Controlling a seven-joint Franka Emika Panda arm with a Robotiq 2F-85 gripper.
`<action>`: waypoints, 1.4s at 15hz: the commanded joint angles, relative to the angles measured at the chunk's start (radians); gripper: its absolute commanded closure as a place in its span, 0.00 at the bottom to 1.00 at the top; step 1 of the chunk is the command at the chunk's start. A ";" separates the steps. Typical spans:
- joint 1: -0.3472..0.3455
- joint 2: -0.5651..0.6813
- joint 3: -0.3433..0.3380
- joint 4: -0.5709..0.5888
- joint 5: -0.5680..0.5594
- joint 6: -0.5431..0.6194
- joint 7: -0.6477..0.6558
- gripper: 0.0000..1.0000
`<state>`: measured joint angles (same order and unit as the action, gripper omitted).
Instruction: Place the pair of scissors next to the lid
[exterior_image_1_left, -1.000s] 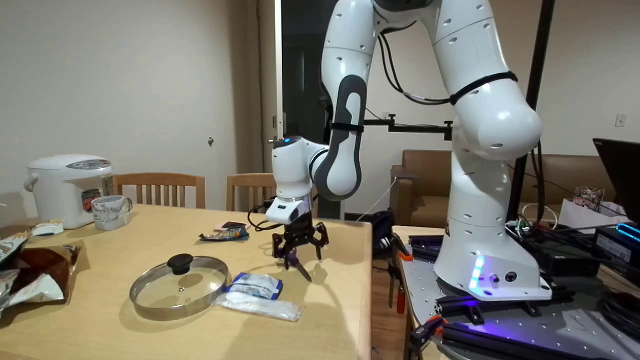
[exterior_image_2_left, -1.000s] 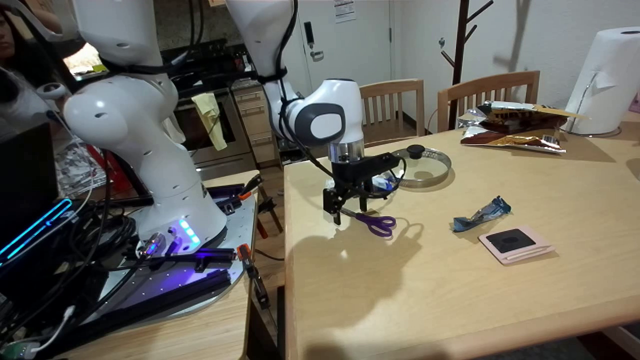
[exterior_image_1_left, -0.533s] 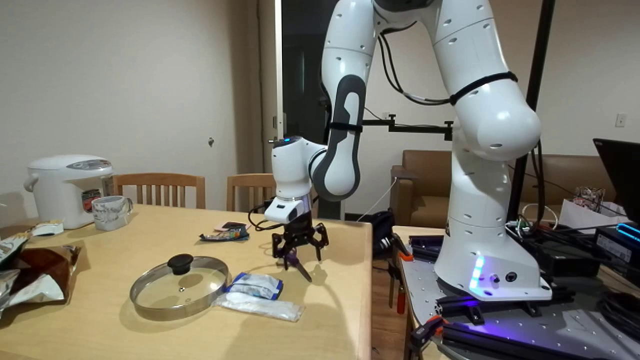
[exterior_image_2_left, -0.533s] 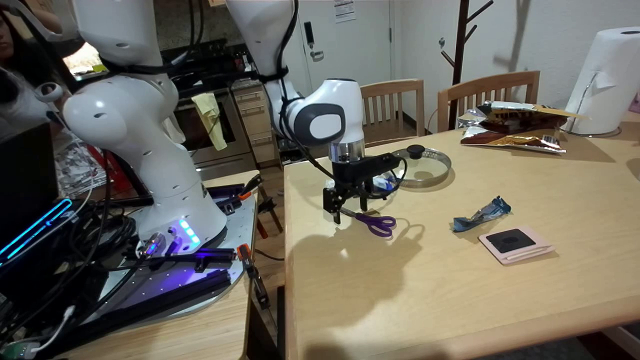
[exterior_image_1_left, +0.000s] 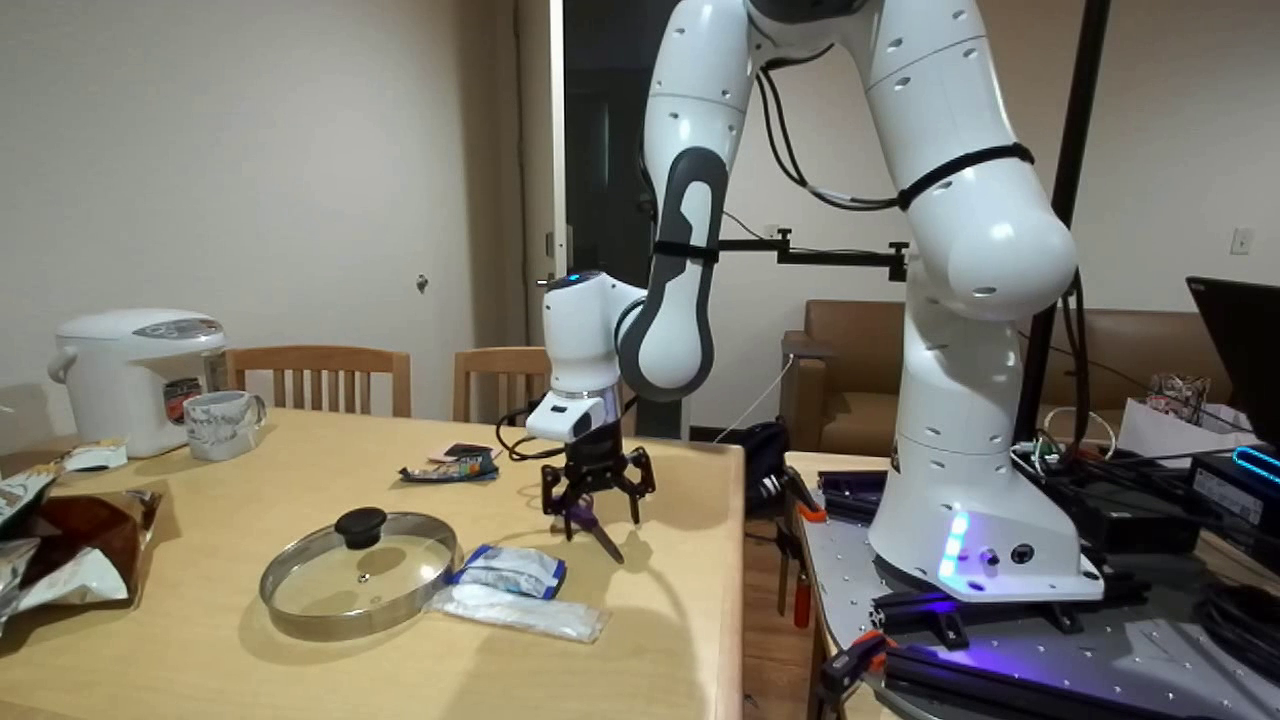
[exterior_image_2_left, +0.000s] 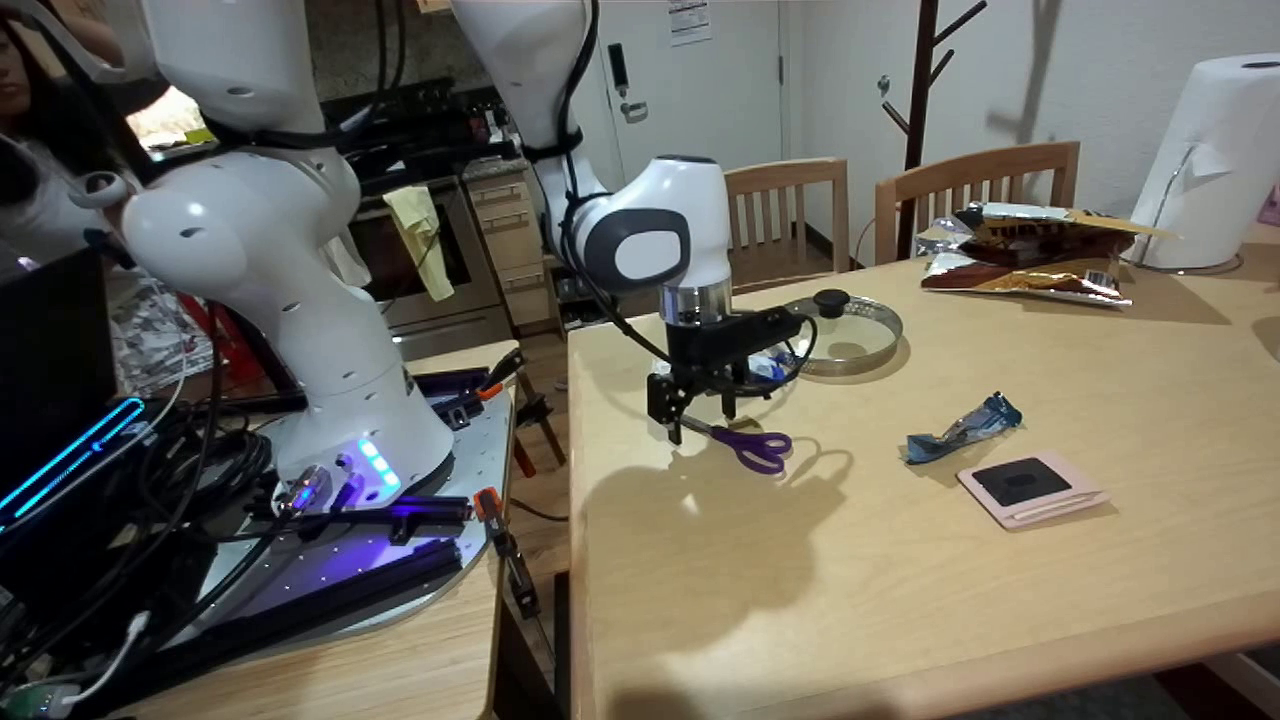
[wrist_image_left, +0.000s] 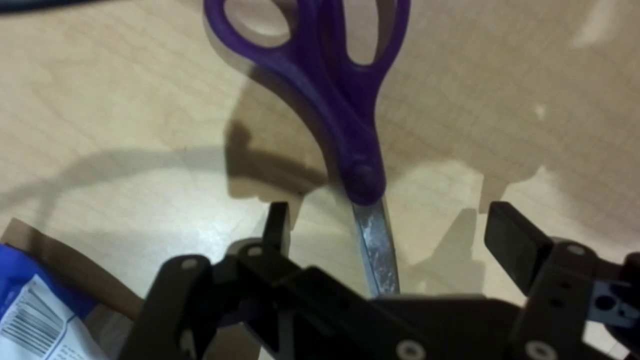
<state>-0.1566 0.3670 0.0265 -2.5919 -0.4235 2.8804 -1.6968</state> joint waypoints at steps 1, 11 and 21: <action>0.012 -0.001 -0.008 0.000 0.014 -0.001 -0.010 0.00; -0.049 0.001 0.040 -0.007 0.047 0.054 -0.091 0.00; -0.022 -0.001 0.005 0.000 0.039 0.042 -0.074 0.00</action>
<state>-0.1897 0.3680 0.0389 -2.5913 -0.4015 2.9242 -1.7582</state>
